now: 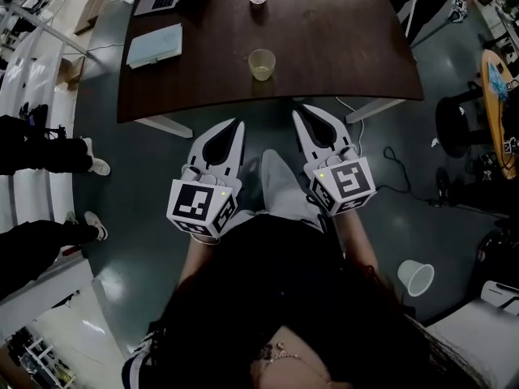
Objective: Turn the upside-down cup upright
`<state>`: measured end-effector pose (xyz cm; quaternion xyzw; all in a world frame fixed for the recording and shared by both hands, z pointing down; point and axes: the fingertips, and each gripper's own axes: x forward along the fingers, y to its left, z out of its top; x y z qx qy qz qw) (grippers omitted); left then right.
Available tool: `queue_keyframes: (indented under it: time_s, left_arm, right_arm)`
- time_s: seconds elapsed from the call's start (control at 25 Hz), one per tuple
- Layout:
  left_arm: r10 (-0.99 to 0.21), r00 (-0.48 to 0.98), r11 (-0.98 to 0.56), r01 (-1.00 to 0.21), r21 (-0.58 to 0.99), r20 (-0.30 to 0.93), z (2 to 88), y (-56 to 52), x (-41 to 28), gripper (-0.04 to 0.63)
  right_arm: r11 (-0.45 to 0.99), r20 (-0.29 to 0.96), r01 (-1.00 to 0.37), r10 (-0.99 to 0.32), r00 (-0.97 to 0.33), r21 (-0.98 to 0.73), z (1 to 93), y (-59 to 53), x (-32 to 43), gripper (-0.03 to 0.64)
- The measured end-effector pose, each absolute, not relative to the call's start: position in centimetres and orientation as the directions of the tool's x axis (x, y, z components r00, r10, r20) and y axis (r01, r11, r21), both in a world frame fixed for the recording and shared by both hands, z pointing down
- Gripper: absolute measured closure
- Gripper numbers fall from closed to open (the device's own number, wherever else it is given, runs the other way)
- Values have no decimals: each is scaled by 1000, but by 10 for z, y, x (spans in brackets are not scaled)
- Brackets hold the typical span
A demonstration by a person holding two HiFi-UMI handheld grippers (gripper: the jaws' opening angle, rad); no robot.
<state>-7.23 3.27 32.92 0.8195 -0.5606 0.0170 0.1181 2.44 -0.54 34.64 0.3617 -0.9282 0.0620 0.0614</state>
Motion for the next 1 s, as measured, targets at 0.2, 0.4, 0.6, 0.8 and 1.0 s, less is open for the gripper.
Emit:
queue_keyframes:
  time_s: [0.2,0.4,0.6,0.8,1.0]
  left_arm:
    - [-921,350,-321,-930,179,171,332,-18,-78,594]
    - [-926,329,-296,-937,183,187,337,-61,-83,594]
    - [-929,303,-264,-945,192,211,346,-94,-89,594]
    - [-933,275,-232,-953,196,233,354,-116,-98,592]
    - [-928,274,-226,-953,203,252,362,-126,-109,594]
  right_arm:
    - [750,171,-657,-639,-750,-79,352,-59,16,597]
    - [769,178,-631,-609,-773,-107,358,-101,9,597]
    - [792,193,-598,-571,-798,-126,365,-132,0,597]
    - [802,207,-580,-549,-810,-141,373,-155,-8,595]
    - [810,218,-562,-525,-823,-169,382,-162,-19,535]
